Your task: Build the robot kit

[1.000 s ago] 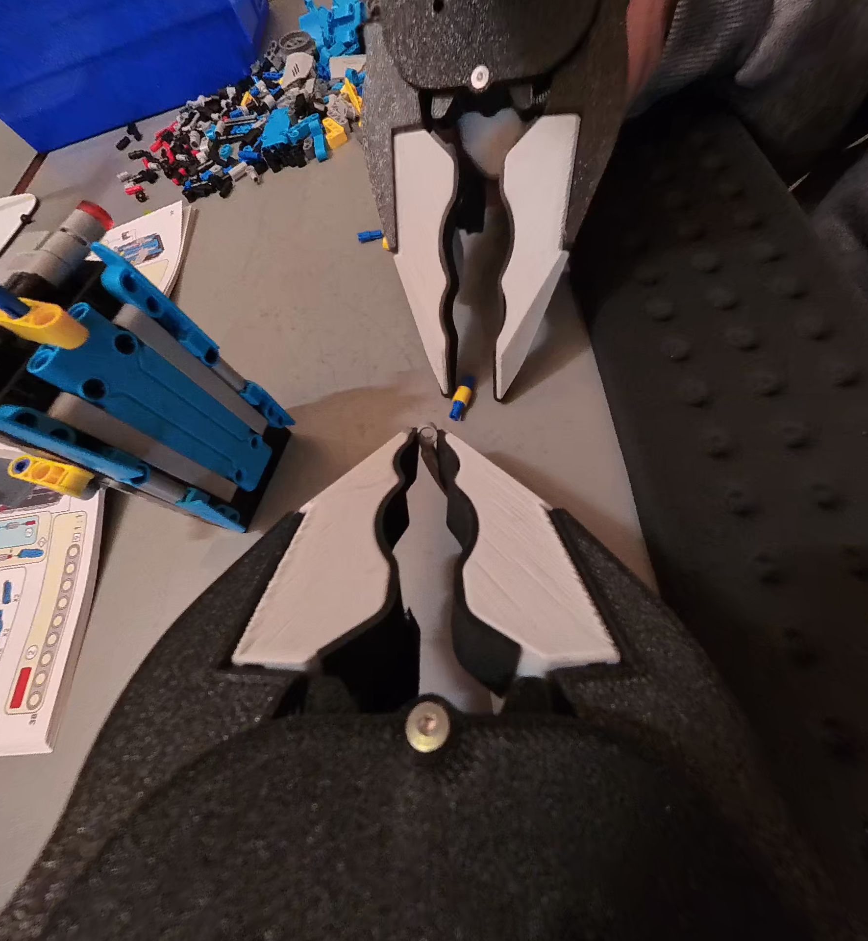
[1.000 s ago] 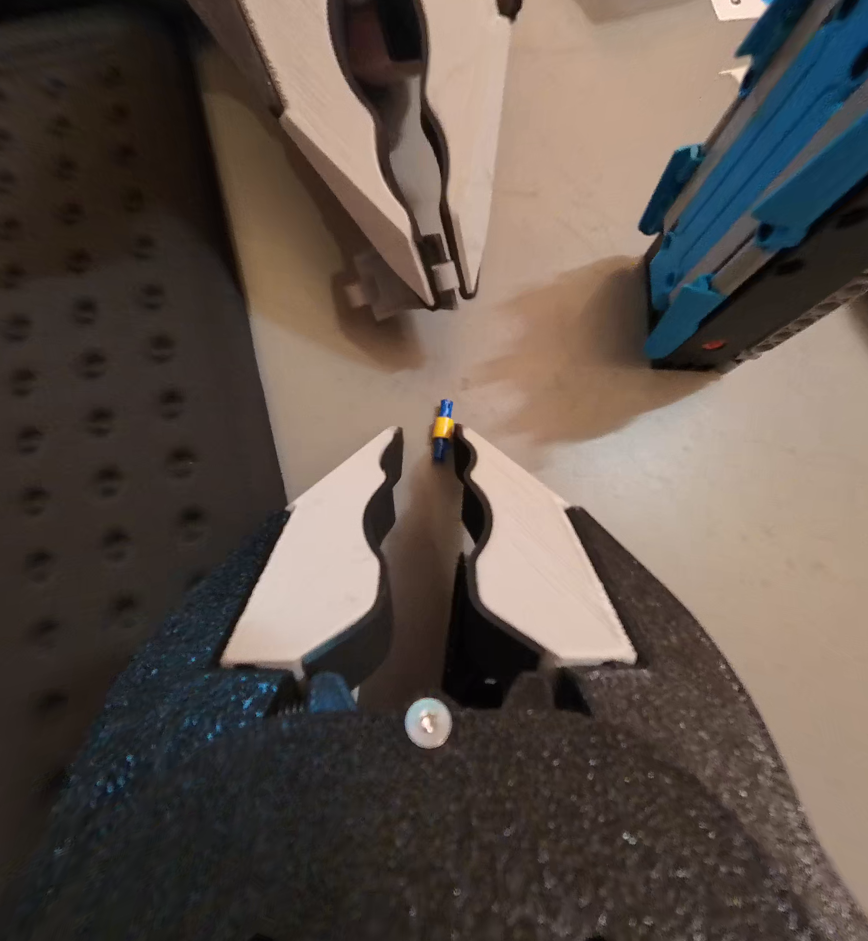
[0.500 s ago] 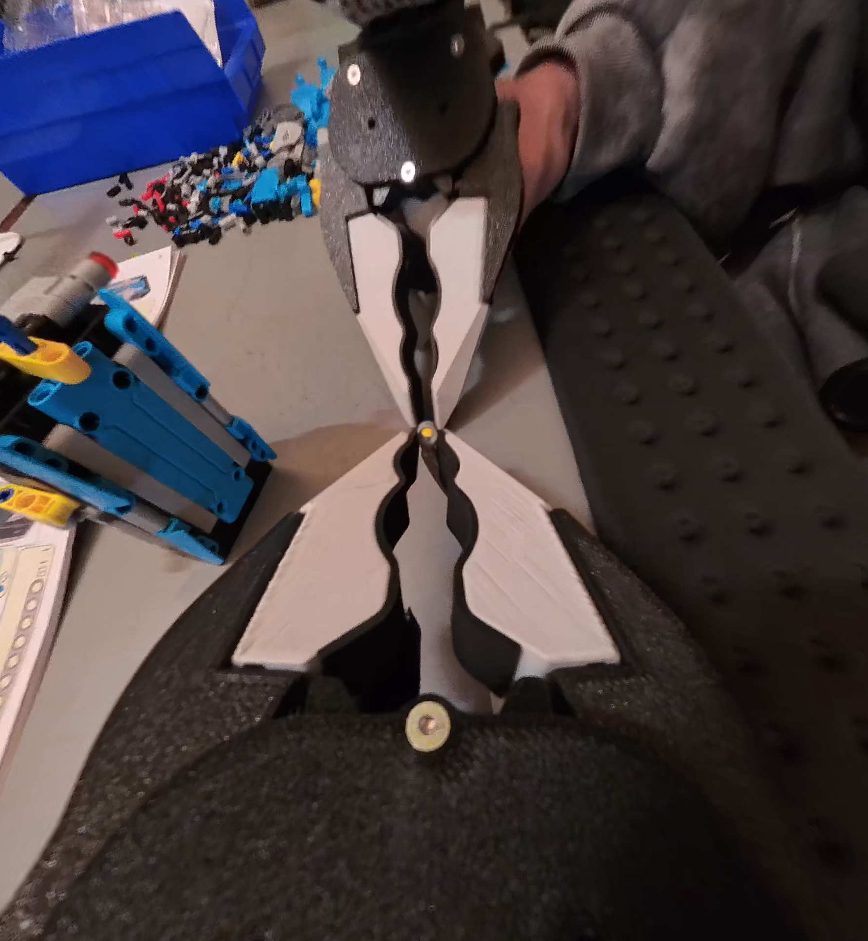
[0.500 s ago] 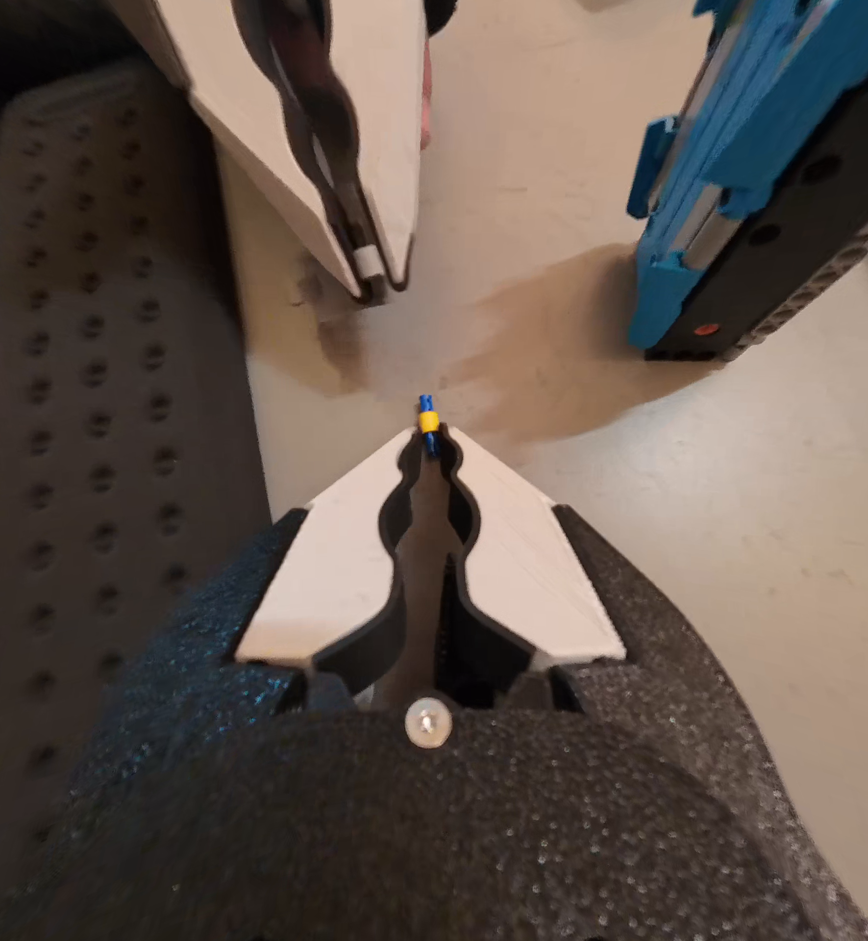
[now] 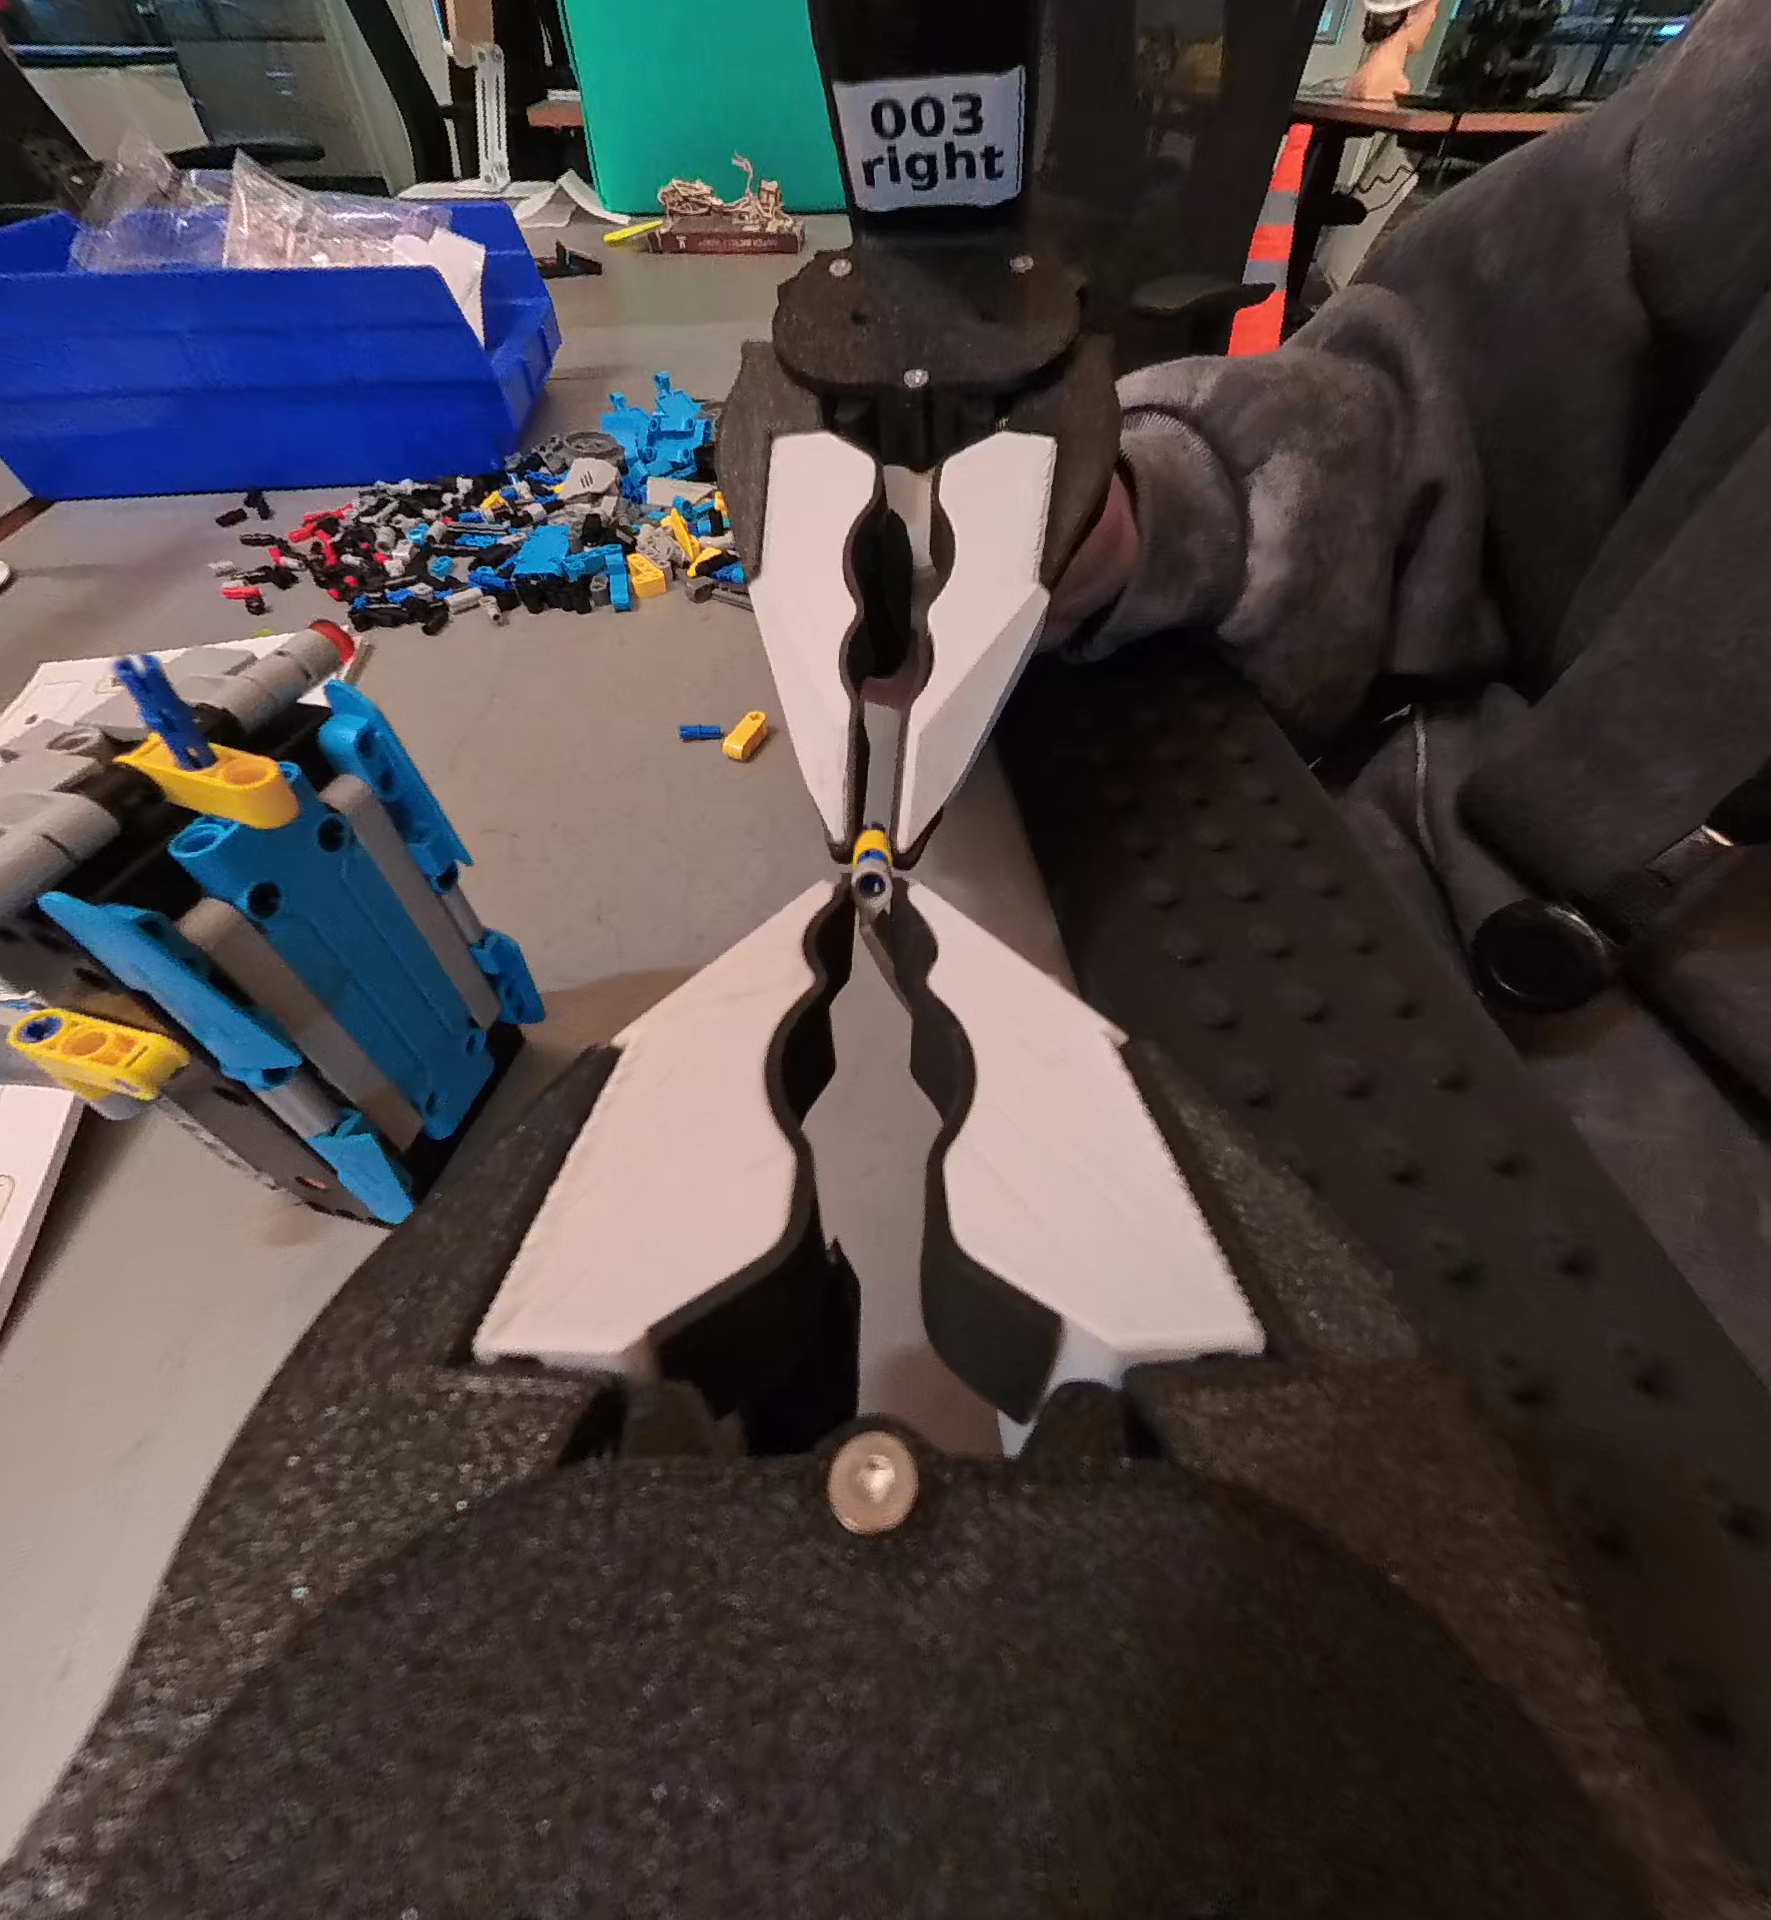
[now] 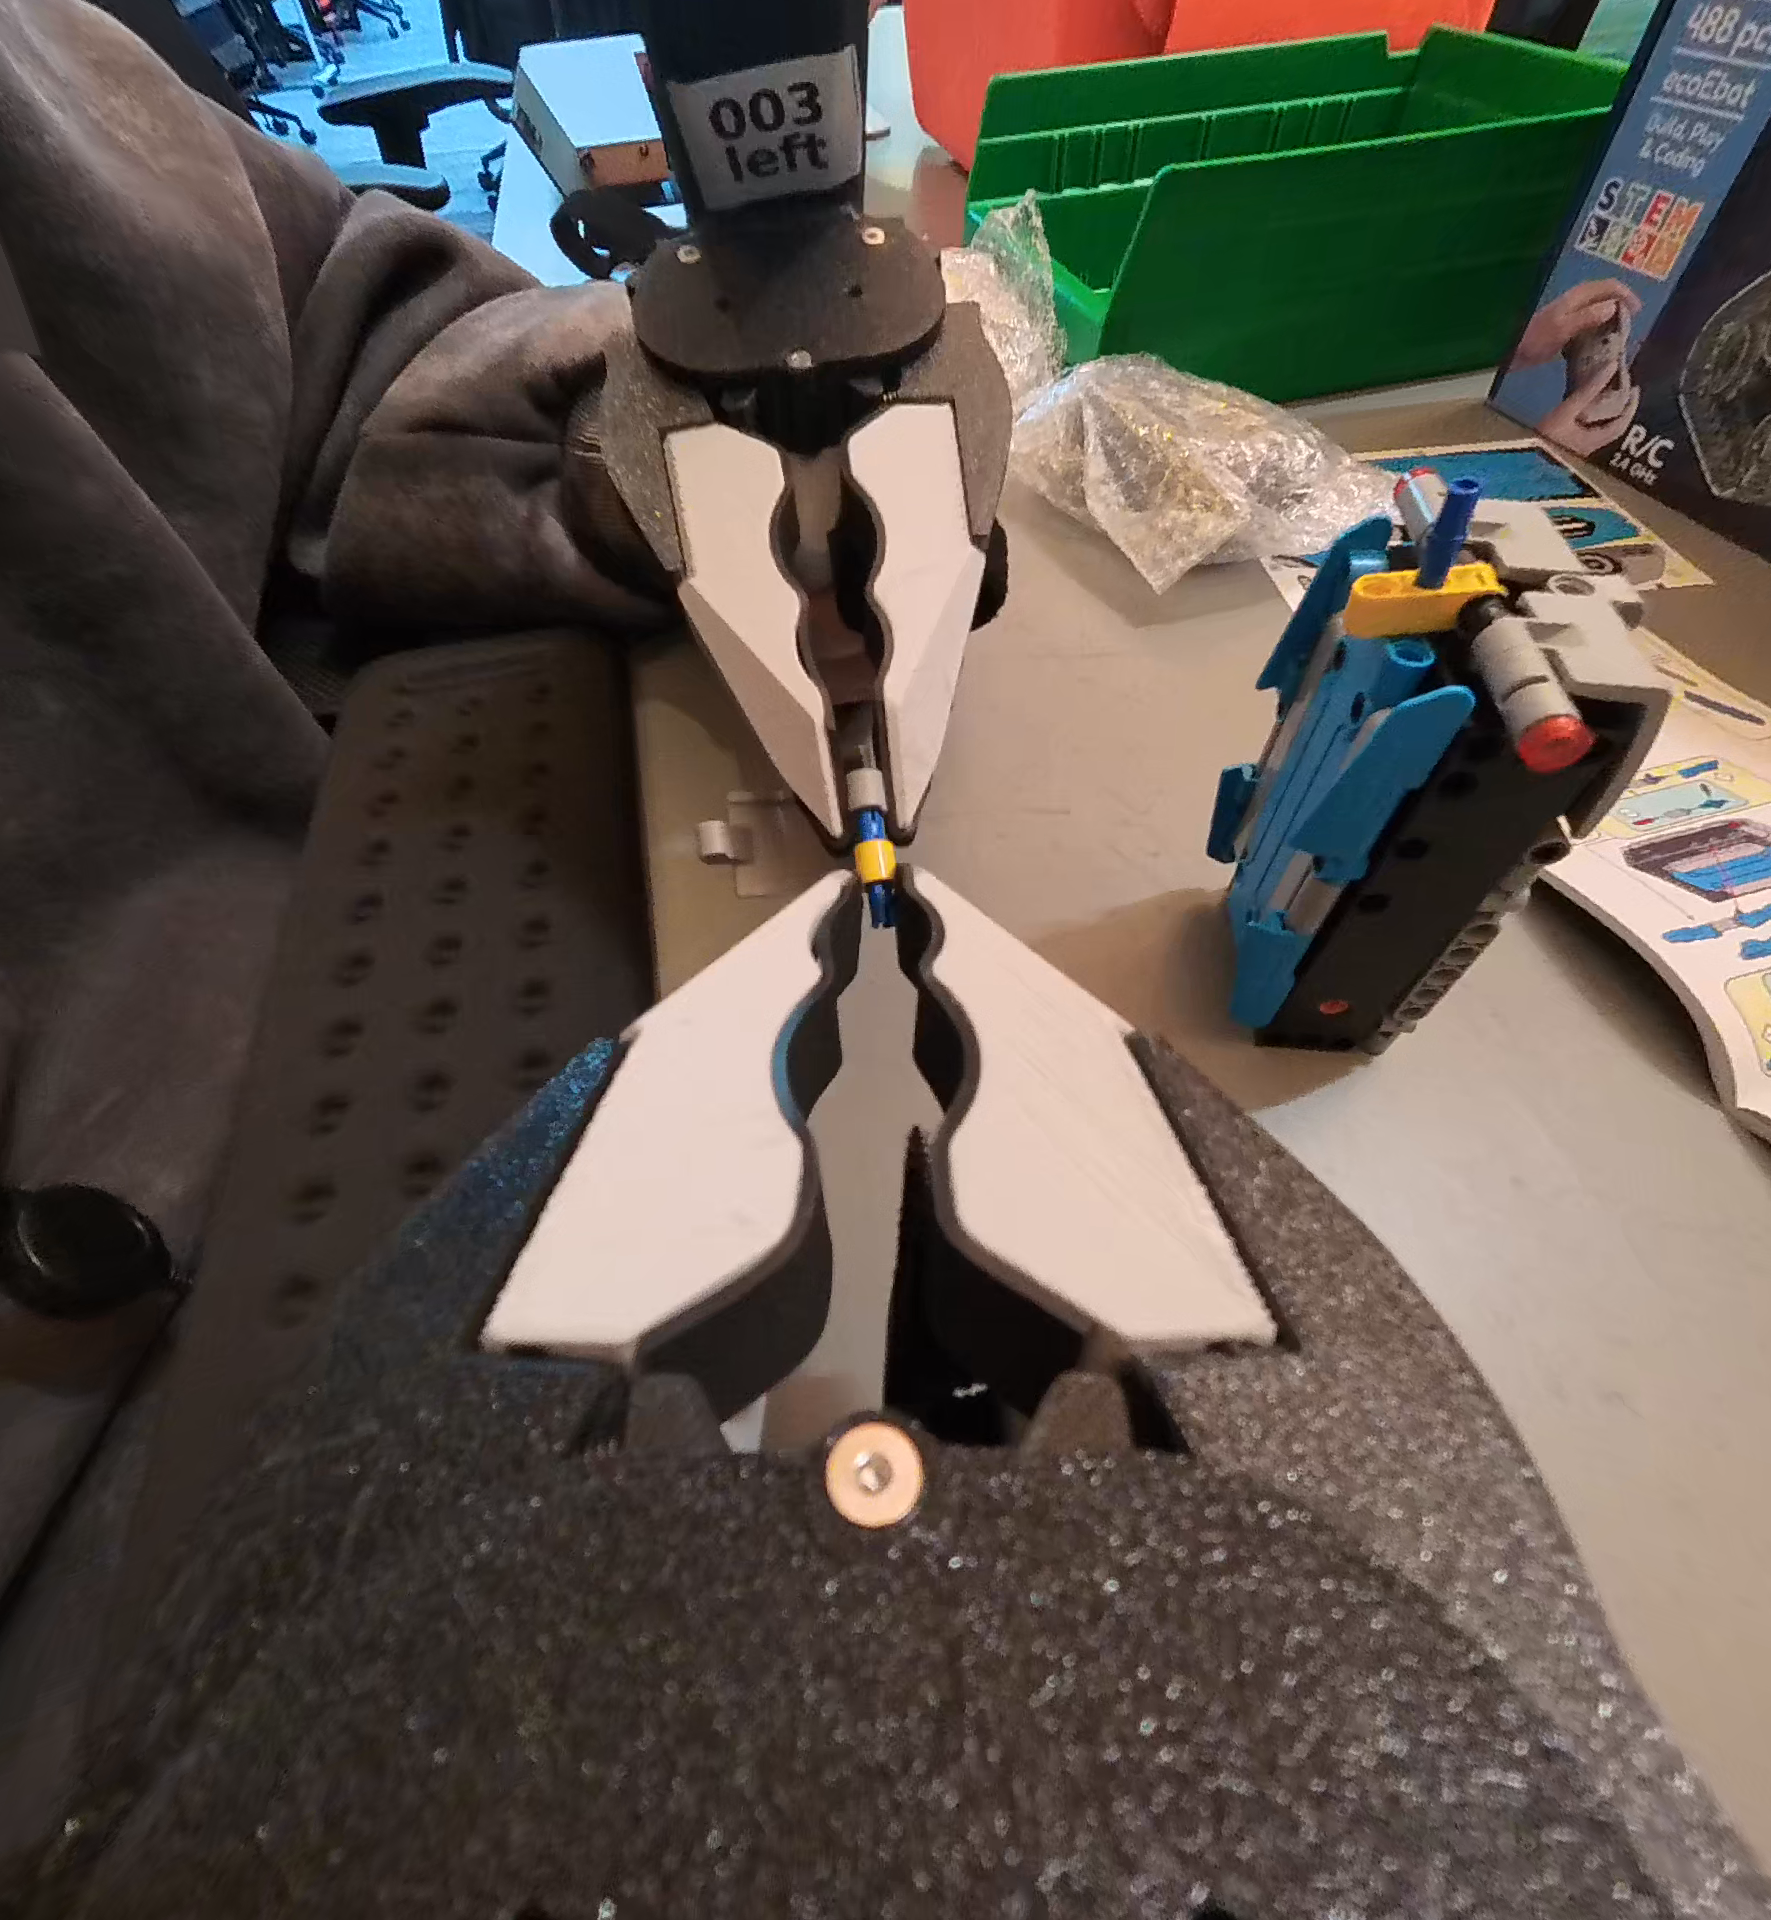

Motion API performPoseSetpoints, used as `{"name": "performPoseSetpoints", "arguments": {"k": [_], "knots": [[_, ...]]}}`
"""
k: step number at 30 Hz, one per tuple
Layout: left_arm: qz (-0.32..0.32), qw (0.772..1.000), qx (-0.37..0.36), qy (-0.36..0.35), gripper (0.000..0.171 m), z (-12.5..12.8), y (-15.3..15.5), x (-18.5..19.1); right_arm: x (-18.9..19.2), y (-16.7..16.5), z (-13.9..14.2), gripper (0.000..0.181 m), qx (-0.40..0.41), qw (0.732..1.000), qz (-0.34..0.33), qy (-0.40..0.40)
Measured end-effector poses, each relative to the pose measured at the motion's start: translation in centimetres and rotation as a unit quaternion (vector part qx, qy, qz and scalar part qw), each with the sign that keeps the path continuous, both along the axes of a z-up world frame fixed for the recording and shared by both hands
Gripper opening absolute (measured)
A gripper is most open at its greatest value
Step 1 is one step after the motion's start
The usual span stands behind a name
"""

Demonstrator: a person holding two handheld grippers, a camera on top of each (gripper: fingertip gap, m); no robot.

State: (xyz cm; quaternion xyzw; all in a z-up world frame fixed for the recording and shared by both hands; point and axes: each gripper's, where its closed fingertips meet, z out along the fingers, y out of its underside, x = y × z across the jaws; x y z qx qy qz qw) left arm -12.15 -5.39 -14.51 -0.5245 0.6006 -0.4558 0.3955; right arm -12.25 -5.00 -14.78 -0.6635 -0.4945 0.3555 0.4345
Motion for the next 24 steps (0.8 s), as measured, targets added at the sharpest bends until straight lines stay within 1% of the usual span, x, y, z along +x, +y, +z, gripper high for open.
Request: {"name": "performPoseSetpoints", "arguments": {"k": [2,4,8,10,12,14,19,21,22,24], "knots": [[0.001,1.0,-0.002,0.001,0.006,-0.1,0.0,0.1,0.0,-0.1,-0.3,0.006,-0.005,1.0,0.003,-0.004],[0.003,1.0,-0.005,-0.002,0.006,0.0,0.0,0.1,0.0,0.0,-0.2,0.006,0.009,1.0,-0.002,-0.01],[0.009,0.998,-0.055,-0.022,0.006,0.8,0.2,0.3,0.2,0.2,0.8,0.006,0.033,0.999,-0.017,0.005],[0.016,0.997,-0.072,-0.02,0.006,0.8,0.4,0.4,0.3,0.5,0.6,0.006,0.077,0.996,-0.035,-0.024],[0.019,0.994,-0.108,-0.025,0.006,1.0,0.6,0.4,0.3,0.7,0.8,0.006,0.131,0.988,-0.059,-0.052],[0.024,0.989,-0.146,-0.031,0.006,1.2,0.9,0.5,0.4,1.0,1.1,0.006,0.169,0.98,-0.079,-0.067],[0.033,0.986,-0.165,-0.015,0.005,0.7,1.0,0.7,0.6,1.5,0.3,0.006,0.242,0.956,-0.102,-0.134],[0.035,0.985,-0.17,-0.009,0.006,0.4,1.0,0.7,0.5,1.6,-0.1,0.006,0.235,0.957,-0.1,-0.136],[0.037,0.985,-0.166,-0.011,0.006,0.5,1.0,0.7,0.5,1.6,0.0,0.006,0.22,0.963,-0.098,-0.122],[0.035,0.987,-0.157,-0.006,0.006,0.4,0.9,0.7,0.5,1.4,0.0,0.006,0.162,0.979,-0.082,-0.088]]}}
